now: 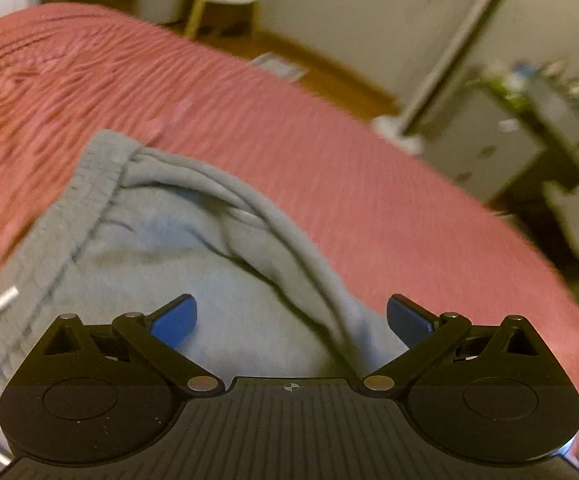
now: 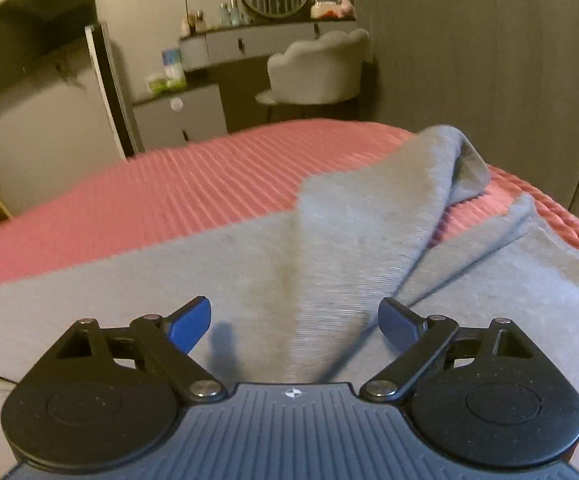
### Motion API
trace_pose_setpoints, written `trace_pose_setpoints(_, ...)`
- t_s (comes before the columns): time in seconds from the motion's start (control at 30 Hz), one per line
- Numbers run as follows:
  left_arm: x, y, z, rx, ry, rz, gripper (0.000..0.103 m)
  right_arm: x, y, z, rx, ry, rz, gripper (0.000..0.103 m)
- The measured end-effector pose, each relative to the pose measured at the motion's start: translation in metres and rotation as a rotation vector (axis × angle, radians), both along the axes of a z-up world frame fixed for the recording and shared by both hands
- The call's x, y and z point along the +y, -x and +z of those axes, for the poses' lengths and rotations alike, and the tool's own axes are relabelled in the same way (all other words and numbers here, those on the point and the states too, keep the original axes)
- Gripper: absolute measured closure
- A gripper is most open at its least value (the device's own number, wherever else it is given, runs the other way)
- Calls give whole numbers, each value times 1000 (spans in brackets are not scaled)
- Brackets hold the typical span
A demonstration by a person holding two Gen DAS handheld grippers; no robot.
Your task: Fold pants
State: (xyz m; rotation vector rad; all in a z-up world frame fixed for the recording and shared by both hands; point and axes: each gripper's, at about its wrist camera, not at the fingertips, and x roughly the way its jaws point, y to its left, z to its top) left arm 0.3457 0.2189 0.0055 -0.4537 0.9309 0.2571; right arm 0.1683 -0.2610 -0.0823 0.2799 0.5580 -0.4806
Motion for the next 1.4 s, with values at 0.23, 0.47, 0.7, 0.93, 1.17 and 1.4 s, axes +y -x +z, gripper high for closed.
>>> trace_pose_setpoints(0.23, 5, -46, -23, 97, -16, 32, 0, -29, -4, 3, -14, 27, -29, 12)
trace_pose_setpoints(0.47, -6, -55, -40, 175, -65, -21, 19, -23, -31, 15, 36, 123, 1, 12)
trace_pose_setpoints(0.7, 26, -29, -33, 97, 105, -32, 79, -40, -46, 3, 134, 27, -41, 75)
trace_pose_setpoints(0.93, 36, 21, 1, 2, 162, -75, 89, -76, -16, 28, 57, -100, -31, 95)
trace_pose_setpoints(1.17, 53, 172, 56, -174, 216, -143, 89, -103, 119, 102, -222, -198, -123, 95)
trace_pose_setpoints(1.4, 80, 275, -49, 8, 296, -60, 80, -138, 202, 26, -67, -377, -255, 94)
